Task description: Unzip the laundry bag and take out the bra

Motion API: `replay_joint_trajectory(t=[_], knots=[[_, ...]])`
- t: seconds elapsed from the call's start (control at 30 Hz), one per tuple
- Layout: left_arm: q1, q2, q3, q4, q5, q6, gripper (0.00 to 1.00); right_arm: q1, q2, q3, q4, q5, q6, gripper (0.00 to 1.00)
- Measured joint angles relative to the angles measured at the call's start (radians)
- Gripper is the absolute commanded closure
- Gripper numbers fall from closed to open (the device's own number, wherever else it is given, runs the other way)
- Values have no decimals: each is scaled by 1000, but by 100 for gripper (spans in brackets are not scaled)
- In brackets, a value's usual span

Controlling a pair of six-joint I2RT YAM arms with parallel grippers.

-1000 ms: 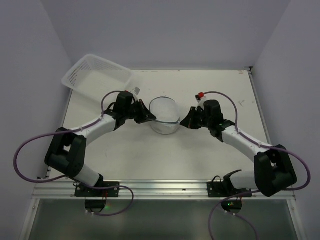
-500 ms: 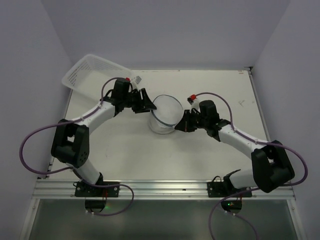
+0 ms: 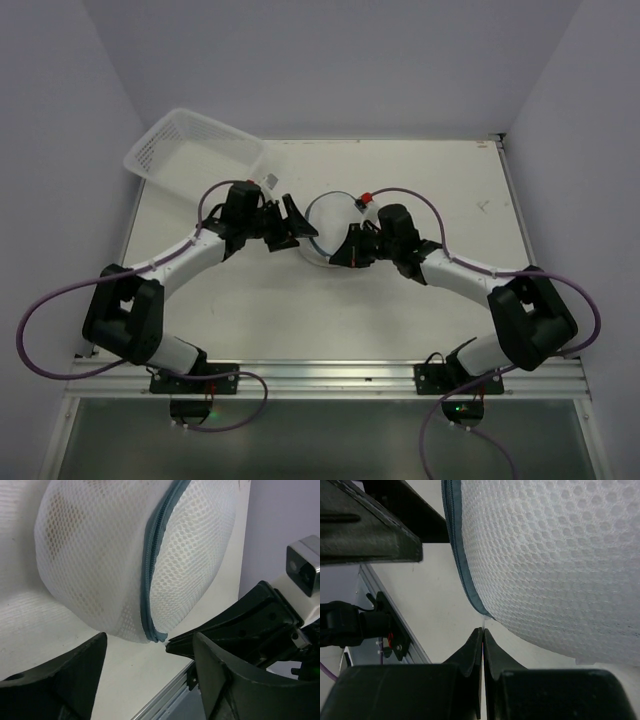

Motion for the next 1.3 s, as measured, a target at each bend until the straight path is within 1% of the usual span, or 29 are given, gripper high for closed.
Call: replay_joint_trajectory(t=[0.07, 0.1, 0.17, 0.2, 0.23, 0.27, 0.3, 0.47, 0.53, 0.63, 0.73, 0.83, 0.87, 0.93, 0.97, 1.0, 1.03, 1.13, 1.17, 1.23, 1.27, 1.3], knots=[[-27, 11, -3, 8, -14, -16, 37, 5, 0, 2, 1, 0, 0, 100], [-41, 19, -3, 19, -20, -21, 46, 9, 0, 5, 0, 0, 0, 100], [-61, 40, -1, 35, -35, -34, 58, 12, -2, 6, 0, 0, -1, 100], [-68, 54, 1, 40, -44, -38, 73, 14, -5, 6, 0, 0, -2, 100], [-72, 66, 2, 43, -51, -40, 81, 15, -8, 6, -3, 1, -4, 100], [-74, 75, 3, 44, -58, -43, 96, 16, -13, 6, -6, 2, -5, 100], [-75, 82, 4, 44, -65, -43, 100, 16, -21, 6, -13, 3, -8, 100], [-78, 89, 6, 44, -76, -40, 100, 13, -79, -2, -43, 48, -35, 100], [-81, 86, 6, 44, -76, -40, 100, -6, -114, -20, -53, 58, -51, 100], [-81, 64, -12, 58, -80, -50, 100, -85, -156, -63, -76, 52, -69, 100], [-79, 30, -60, 83, -89, -65, 100, -172, -171, -87, -108, 55, -93, 100], [-72, 10, -114, 113, -92, -92, 100, -203, -171, -87, -148, 56, -123, 100], [-72, 5, -134, 124, -92, -103, 99, -202, -169, -84, -158, 52, -132, 100], [-77, -12, -173, 151, -94, -130, 91, -199, -158, -67, -174, 46, -148, 100], [-82, -23, -190, 163, -100, -144, 75, -197, -151, -54, -182, 44, -155, 87], [-86, -41, -212, 174, -106, -155, 66, -197, -146, -39, -192, 44, -159, 80], [-93, -65, -233, 183, -112, -171, 50, -197, -145, -23, -199, 44, -169, 68], [-110, -156, -292, 216, -139, -211, 27, -197, -147, 5, -209, 45, -168, 52], [-114, -187, -305, 217, -149, -214, 17, -197, -148, 15, -214, 46, -169, 43], [-115, -226, -311, 212, -163, -209, 14, -197, -158, 29, -224, 50, -169, 36], [-114, -239, -309, 208, -174, -203, 13, -197, -169, 35, -233, 53, -169, 31], [-114, -248, -306, 199, -183, -191, 13, -197, -179, 42, -244, 53, -168, 29]])
